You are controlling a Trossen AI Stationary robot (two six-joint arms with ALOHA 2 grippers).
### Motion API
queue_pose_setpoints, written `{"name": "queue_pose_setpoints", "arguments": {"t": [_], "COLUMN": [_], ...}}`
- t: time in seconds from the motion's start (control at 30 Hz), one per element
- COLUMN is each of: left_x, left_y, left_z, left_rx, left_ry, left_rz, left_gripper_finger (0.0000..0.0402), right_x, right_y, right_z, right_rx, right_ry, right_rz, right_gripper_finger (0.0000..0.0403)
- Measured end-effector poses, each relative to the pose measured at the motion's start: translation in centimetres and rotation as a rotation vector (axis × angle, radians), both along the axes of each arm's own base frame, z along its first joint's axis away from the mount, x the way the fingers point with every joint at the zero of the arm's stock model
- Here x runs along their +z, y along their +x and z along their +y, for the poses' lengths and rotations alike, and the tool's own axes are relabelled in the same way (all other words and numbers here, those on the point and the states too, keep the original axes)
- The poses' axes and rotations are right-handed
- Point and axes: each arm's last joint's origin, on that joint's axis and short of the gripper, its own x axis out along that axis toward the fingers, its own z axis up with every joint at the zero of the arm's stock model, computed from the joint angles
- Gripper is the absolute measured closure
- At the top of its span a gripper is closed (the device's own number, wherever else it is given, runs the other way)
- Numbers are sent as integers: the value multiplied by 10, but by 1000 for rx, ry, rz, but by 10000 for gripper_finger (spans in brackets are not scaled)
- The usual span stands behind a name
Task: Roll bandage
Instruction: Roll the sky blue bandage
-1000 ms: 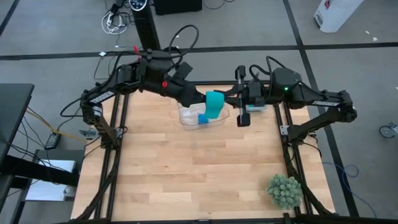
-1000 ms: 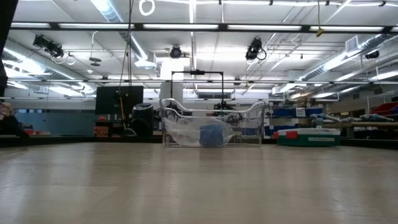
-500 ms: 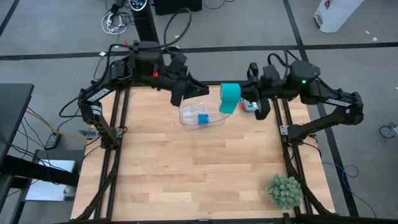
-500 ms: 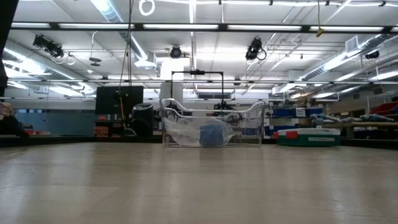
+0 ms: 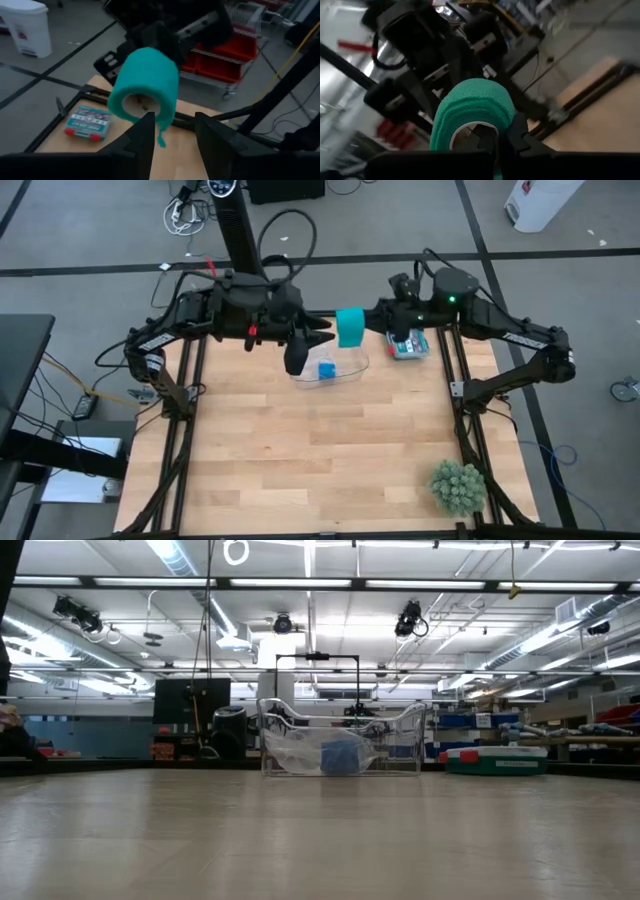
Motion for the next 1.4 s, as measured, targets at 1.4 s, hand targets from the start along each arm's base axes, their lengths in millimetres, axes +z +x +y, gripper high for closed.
{"name": "queue_pose_setpoints", "arguments": {"t": [1.4], "left_x": [0], "left_y": [-4], "left_z": [-21], "left_rx": [164], "left_ry": [451], "left_rz": [101], "left_gripper_finger": [298], "right_x": [-10], "right_y": [46], "right_z": [-6], "right_rx": [285], "right_ry": [454], "right_rz": [-31], "right_gripper_finger": [387]}}
